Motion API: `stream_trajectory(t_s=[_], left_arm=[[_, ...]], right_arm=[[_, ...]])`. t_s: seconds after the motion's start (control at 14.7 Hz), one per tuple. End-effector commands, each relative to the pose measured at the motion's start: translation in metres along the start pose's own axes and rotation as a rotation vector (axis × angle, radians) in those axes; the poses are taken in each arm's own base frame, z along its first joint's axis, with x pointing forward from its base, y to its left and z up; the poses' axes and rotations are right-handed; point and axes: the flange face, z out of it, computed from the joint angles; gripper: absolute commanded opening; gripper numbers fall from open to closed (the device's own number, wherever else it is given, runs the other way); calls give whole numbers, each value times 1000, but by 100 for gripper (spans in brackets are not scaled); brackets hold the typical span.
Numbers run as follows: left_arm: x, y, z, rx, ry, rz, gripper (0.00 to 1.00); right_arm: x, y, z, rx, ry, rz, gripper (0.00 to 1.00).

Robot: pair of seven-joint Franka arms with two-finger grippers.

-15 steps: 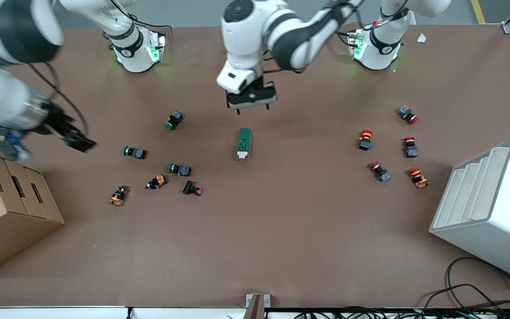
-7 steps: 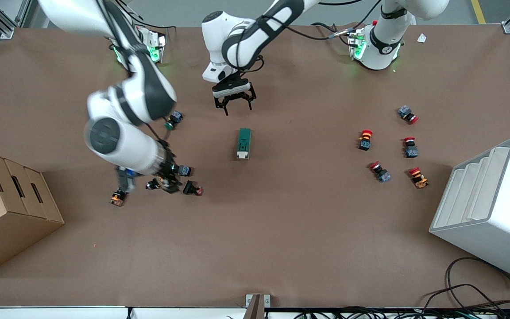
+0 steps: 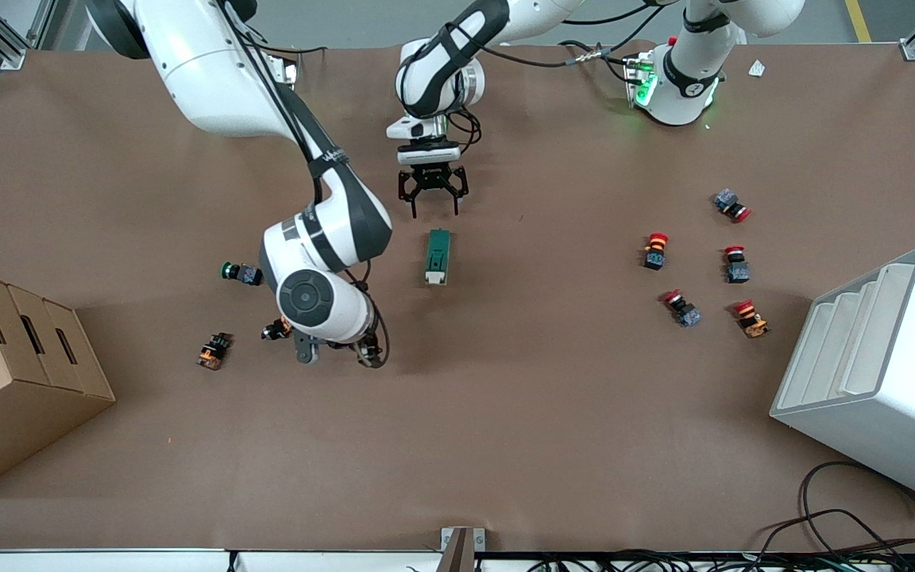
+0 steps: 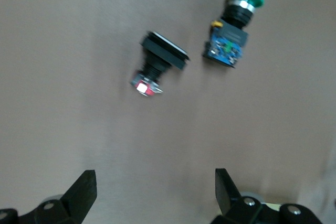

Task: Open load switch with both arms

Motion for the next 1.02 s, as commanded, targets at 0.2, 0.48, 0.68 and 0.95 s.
stream_trajectory(t_s=[0.2,0.48,0.68,0.95], left_arm=[[-22,-19,28,-49,191,37,99],[-43,-23,34,-80,272,23,99],[-54,-26,38,-81,295,19,99],[-57,-28,39,-79,292,18,100]], right_arm=[[-66,33,72,-112,28,71,100],[-92,50,94,-161,5,94,100],[-107,59,95,-174,3,82,100],[-117,74,88,-239,23,63,100]])
